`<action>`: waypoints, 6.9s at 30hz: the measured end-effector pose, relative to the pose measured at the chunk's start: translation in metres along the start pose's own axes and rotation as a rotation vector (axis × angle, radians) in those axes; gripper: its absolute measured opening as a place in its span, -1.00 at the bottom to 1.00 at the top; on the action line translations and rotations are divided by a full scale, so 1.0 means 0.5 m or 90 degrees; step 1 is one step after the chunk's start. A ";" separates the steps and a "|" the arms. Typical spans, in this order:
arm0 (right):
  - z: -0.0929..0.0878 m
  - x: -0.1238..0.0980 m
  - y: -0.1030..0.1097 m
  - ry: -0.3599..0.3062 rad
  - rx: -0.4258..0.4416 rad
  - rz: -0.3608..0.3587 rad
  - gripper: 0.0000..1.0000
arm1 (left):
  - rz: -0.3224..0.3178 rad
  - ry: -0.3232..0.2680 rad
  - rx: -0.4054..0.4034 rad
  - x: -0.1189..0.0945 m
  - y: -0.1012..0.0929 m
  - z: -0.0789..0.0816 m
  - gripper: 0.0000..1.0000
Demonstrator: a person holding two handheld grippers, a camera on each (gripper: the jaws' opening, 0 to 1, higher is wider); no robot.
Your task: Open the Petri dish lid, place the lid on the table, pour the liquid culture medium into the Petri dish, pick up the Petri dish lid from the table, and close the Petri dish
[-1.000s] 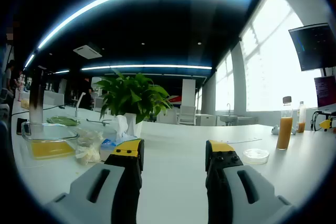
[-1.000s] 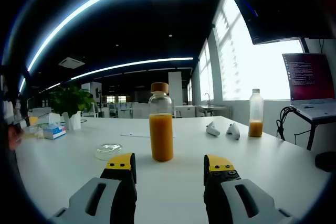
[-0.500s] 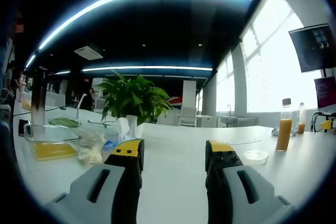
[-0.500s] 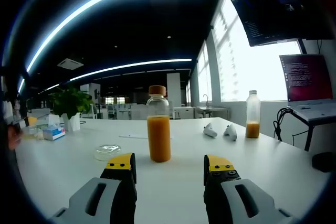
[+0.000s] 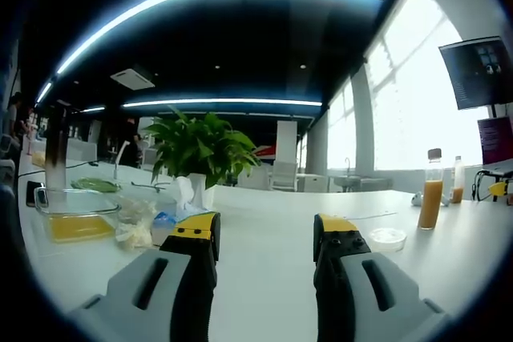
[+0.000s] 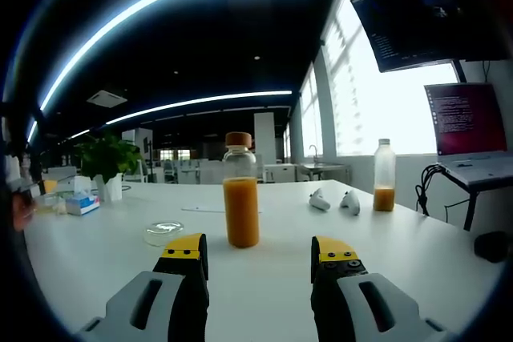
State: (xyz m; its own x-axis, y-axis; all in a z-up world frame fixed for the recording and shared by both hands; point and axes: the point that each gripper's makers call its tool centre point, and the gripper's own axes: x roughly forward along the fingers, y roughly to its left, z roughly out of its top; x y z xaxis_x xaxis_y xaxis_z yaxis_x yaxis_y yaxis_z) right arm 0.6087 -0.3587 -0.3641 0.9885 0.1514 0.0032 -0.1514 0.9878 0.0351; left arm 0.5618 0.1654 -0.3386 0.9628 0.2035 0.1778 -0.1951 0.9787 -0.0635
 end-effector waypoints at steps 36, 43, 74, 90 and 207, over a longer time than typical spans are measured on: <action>-0.004 0.001 0.007 0.009 0.010 0.023 -0.08 | -0.016 0.012 0.000 -0.005 -0.001 -0.009 -0.26; 0.002 0.001 0.001 0.009 -0.001 0.031 -0.05 | -0.011 0.022 -0.005 -0.004 0.025 -0.014 -0.26; 0.045 0.039 0.097 0.013 -0.093 0.253 0.02 | -0.253 0.056 -0.035 0.047 -0.078 0.001 -0.20; 0.087 0.090 0.151 0.011 -0.050 0.363 0.06 | -0.401 0.097 0.032 0.082 -0.153 0.005 -0.15; -0.236 0.409 0.450 0.478 -0.404 0.697 0.30 | -0.972 0.413 0.436 0.270 -0.574 -0.343 0.05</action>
State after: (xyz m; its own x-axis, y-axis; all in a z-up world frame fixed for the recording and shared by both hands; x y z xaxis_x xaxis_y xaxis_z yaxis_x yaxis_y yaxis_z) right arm 0.7767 -0.1012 -0.4732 0.1795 0.6040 -0.7765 -0.9785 0.1908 -0.0778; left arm 0.7798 -0.0926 -0.4650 0.2259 -0.6760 -0.7014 0.9739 0.1415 0.1773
